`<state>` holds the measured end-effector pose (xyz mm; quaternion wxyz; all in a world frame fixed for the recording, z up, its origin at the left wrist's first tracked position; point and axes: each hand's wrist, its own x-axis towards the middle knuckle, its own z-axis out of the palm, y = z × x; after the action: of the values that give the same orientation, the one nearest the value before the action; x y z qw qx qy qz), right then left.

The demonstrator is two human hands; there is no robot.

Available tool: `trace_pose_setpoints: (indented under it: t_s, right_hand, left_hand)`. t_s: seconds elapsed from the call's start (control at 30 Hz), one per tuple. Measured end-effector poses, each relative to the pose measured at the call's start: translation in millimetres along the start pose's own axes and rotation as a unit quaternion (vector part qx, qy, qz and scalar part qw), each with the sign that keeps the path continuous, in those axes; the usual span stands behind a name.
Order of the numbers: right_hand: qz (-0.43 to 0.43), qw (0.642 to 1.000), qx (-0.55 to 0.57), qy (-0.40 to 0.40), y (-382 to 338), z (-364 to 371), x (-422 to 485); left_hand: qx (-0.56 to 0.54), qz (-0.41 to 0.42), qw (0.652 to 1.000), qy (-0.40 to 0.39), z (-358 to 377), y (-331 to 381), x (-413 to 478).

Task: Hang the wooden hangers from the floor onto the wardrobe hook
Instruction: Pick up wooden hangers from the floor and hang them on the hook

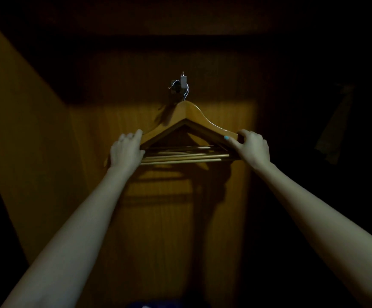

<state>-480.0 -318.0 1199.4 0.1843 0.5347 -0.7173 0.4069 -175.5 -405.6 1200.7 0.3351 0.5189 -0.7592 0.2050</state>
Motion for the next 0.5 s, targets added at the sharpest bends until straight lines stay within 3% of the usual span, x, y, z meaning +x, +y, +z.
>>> trace_pose_setpoints:
  t_s: [0.33, 0.5]
  right_hand:
    - [0.011, 1.0, -0.001, -0.005, -1.3, 10.2, 2.1]
    - [0.009, 1.0, -0.003, -0.018, -0.4, 23.3, 1.5]
  left_hand:
    - [0.009, -0.001, 1.0, 0.001, 2.9, -12.2, -0.7]
    - [-0.045, -0.012, 0.999, -0.001, 12.0, -22.2, 0.3]
